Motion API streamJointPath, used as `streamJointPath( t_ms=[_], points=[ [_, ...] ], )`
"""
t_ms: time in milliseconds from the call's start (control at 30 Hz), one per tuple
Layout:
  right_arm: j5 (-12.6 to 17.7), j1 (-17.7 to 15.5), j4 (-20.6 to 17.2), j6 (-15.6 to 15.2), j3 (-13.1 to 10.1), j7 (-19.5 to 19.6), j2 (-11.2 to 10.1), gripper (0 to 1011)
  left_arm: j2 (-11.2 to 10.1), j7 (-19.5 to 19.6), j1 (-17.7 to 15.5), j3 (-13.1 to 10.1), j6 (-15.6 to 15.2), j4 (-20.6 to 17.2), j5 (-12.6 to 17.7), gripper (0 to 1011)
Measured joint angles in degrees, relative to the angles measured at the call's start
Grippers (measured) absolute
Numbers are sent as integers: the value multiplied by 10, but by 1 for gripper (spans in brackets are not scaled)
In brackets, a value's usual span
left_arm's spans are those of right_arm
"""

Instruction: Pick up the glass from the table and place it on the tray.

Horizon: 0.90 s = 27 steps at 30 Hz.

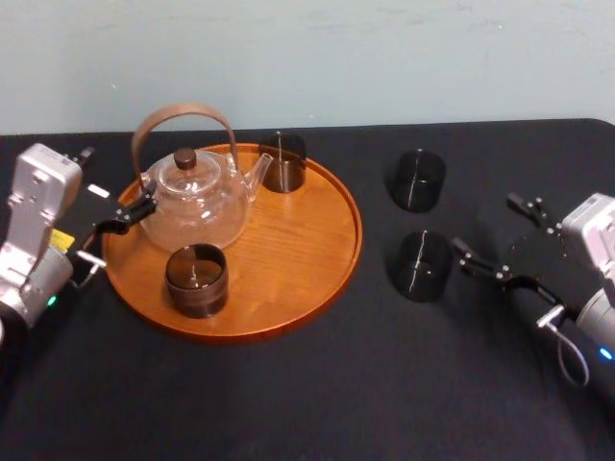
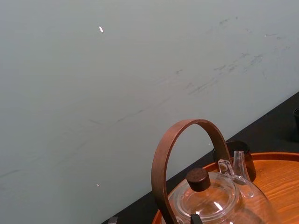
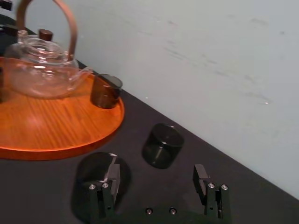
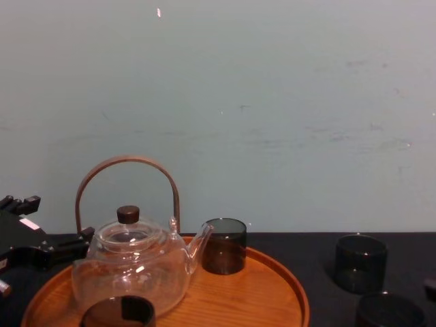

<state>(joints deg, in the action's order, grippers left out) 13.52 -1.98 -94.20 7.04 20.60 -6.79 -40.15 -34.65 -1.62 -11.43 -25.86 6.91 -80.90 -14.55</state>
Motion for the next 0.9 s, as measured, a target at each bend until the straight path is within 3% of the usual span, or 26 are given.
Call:
streamJointPath(
  t_ms=[433,900],
  points=[
    [-3,-14,-4,9,4,-35,20,1002,0,0,0,0,0,0,0,1010],
    [-1,-7,23,9,5,-74,49,1002,0,0,0,0,0,0,0,1010]
  ],
)
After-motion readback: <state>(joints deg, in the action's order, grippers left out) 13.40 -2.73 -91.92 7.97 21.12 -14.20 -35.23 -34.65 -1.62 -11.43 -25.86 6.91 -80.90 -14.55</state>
